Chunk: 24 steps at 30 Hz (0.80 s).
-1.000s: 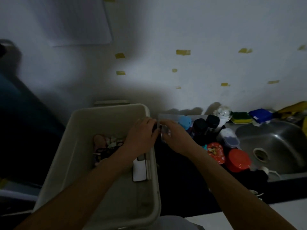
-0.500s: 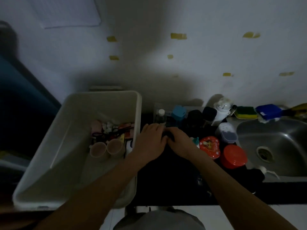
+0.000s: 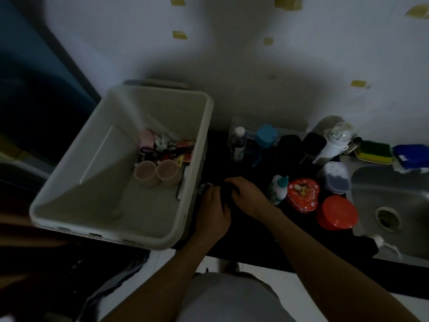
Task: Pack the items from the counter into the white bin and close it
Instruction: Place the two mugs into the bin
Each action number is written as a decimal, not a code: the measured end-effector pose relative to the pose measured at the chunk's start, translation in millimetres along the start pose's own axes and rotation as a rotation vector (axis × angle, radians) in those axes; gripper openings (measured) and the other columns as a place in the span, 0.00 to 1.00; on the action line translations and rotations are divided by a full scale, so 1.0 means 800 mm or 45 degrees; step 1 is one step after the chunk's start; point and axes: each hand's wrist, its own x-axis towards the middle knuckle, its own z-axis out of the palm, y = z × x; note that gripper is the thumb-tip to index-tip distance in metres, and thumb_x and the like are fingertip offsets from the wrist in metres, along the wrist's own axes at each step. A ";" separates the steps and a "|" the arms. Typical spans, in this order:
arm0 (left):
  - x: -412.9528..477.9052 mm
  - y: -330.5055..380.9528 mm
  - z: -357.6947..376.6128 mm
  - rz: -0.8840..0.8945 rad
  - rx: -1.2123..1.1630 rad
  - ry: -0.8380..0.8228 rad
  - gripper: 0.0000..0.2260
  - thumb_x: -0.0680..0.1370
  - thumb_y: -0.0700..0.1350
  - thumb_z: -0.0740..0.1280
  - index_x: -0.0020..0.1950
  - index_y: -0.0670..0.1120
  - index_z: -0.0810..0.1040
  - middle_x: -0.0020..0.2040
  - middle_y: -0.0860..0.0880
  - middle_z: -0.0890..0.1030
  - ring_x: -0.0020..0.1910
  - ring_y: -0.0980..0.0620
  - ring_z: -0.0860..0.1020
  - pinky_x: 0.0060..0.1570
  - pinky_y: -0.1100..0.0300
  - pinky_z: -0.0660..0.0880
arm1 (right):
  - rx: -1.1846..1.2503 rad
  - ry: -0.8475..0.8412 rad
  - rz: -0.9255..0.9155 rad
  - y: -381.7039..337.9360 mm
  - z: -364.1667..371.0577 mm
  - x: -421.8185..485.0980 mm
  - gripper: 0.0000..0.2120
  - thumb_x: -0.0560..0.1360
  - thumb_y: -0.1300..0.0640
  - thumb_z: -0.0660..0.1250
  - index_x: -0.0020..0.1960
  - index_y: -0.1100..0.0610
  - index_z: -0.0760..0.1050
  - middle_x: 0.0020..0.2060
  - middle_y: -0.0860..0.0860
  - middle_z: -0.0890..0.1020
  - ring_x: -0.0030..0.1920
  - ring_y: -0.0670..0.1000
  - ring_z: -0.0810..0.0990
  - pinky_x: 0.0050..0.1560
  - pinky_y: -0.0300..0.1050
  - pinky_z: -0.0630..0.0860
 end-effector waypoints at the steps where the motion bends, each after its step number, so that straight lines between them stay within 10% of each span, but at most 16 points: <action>1: -0.002 -0.007 0.001 -0.020 -0.059 -0.012 0.21 0.80 0.42 0.60 0.74 0.45 0.62 0.72 0.45 0.66 0.70 0.46 0.67 0.67 0.51 0.68 | -0.001 -0.017 -0.018 -0.001 0.005 0.002 0.20 0.77 0.65 0.60 0.68 0.57 0.74 0.64 0.54 0.77 0.62 0.51 0.74 0.58 0.28 0.61; 11: -0.002 -0.044 0.008 -0.086 -0.001 0.082 0.26 0.79 0.43 0.62 0.76 0.49 0.60 0.76 0.50 0.60 0.74 0.48 0.62 0.71 0.48 0.65 | -0.331 -0.296 -0.069 -0.003 0.050 0.035 0.27 0.77 0.57 0.62 0.75 0.50 0.65 0.66 0.58 0.71 0.62 0.62 0.73 0.61 0.52 0.73; 24: 0.009 -0.041 0.003 -0.541 -0.555 0.014 0.32 0.77 0.43 0.66 0.77 0.50 0.55 0.73 0.46 0.68 0.71 0.47 0.68 0.69 0.45 0.68 | -0.202 -0.215 0.091 0.020 0.061 0.034 0.12 0.77 0.49 0.66 0.55 0.57 0.74 0.52 0.56 0.75 0.51 0.57 0.77 0.50 0.51 0.76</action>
